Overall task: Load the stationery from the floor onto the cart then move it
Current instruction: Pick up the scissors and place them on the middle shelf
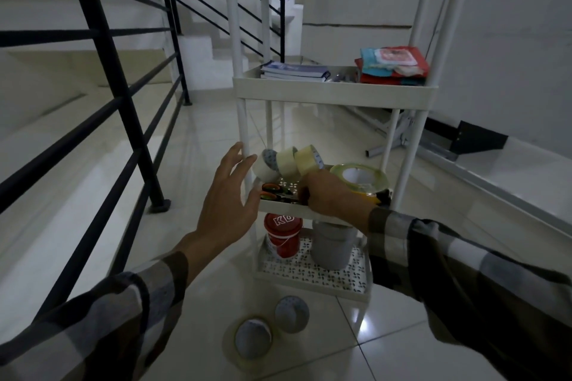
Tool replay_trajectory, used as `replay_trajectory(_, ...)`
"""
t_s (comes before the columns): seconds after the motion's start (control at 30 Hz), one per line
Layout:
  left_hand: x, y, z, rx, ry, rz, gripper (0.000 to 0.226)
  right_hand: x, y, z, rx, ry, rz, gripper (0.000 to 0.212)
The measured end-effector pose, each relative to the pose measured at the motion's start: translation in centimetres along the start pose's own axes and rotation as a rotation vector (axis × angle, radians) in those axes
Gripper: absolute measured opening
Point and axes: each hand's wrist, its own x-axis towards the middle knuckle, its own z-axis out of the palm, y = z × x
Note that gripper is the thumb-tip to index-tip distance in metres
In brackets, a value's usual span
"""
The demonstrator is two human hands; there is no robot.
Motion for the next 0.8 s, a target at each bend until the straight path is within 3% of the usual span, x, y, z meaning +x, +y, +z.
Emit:
replay_trajectory(0.33, -0.5, -0.7, 0.4, 0.015, -0.012, 0.014, 0.057, -2.5, 0.4, 1.1, 0.099, 0.062, -0.159, 0.026)
replay_trajectory(0.8, -1.6, -2.2, 0.0, 0.048, -0.085, 0.021, 0.057, -2.3, 0.4, 0.9, 0.105, -0.026, -0.084, 0.038)
